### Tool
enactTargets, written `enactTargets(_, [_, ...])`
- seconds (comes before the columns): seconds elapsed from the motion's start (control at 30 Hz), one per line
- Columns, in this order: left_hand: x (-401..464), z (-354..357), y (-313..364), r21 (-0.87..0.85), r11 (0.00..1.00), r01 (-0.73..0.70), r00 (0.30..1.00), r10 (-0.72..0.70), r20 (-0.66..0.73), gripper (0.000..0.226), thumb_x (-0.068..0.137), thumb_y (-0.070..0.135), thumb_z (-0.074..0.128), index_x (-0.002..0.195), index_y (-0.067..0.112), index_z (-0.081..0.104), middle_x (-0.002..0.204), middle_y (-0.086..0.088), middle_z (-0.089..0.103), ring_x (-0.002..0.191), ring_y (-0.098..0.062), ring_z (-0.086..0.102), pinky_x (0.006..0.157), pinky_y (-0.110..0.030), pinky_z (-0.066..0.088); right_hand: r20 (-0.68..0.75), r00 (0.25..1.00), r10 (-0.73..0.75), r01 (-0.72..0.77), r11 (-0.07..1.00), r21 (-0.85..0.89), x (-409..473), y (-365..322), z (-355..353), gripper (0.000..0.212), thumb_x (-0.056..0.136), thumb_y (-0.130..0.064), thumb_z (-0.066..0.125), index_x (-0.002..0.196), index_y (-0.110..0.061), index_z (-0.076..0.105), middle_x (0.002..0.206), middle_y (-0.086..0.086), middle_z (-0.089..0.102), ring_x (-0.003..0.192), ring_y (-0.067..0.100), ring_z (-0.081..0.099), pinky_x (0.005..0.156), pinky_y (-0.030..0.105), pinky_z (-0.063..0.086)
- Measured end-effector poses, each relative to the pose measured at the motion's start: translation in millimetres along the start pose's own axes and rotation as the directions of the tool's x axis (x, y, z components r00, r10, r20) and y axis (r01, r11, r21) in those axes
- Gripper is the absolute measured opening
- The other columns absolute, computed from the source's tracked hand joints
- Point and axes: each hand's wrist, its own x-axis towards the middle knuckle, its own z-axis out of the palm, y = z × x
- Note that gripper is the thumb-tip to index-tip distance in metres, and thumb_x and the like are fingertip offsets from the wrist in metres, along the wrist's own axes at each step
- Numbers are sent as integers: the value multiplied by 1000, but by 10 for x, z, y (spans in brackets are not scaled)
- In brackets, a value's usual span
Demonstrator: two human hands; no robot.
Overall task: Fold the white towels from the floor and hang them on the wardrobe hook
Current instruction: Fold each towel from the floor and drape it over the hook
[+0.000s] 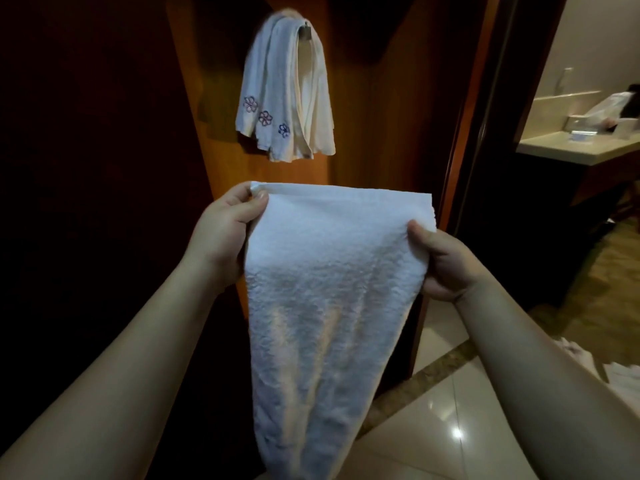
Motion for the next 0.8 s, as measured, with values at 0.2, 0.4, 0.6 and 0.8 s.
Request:
enactTargets(0.2, [-107, -171, 46, -245, 960, 136, 984, -102, 148, 28, 96, 26, 51, 102, 11, 75, 98, -9, 76, 94, -27, 73, 78, -38, 60, -5, 1000, 5, -4, 991, 137, 62, -92, 282, 52, 71, -39, 86, 113, -10, 78, 122, 14, 72, 115, 30, 69, 87, 40, 59])
enactTargets(0.4, [-397, -242, -476, -183, 855, 485, 866, -439, 240, 32, 92, 33, 60, 108, 13, 79, 115, -12, 74, 104, -24, 73, 72, -31, 61, -38, 992, 122, -115, 982, 146, 52, 188, 187, 43, 89, -34, 67, 121, -6, 74, 127, 17, 69, 119, 31, 67, 93, 42, 57])
enactTargets(0.6, [-426, -296, -757, -109, 914, 391, 920, -387, 59, 43, 86, 34, 68, 121, 9, 69, 120, -12, 73, 110, -26, 71, 76, -30, 60, -150, 977, 150, -167, 980, -107, -44, 362, -101, 61, 74, -48, 87, 121, -12, 74, 131, 17, 67, 122, 33, 65, 93, 41, 57])
enactTargets(0.8, [-651, -153, -1038, -88, 944, 317, 938, -325, -116, 26, 96, 27, 63, 112, 8, 72, 109, -10, 76, 101, -25, 74, 71, -25, 59, -392, 919, 51, -172, 944, -281, -249, 730, -16, 44, 77, -55, 77, 104, -21, 80, 111, 9, 77, 105, 29, 73, 83, 38, 58])
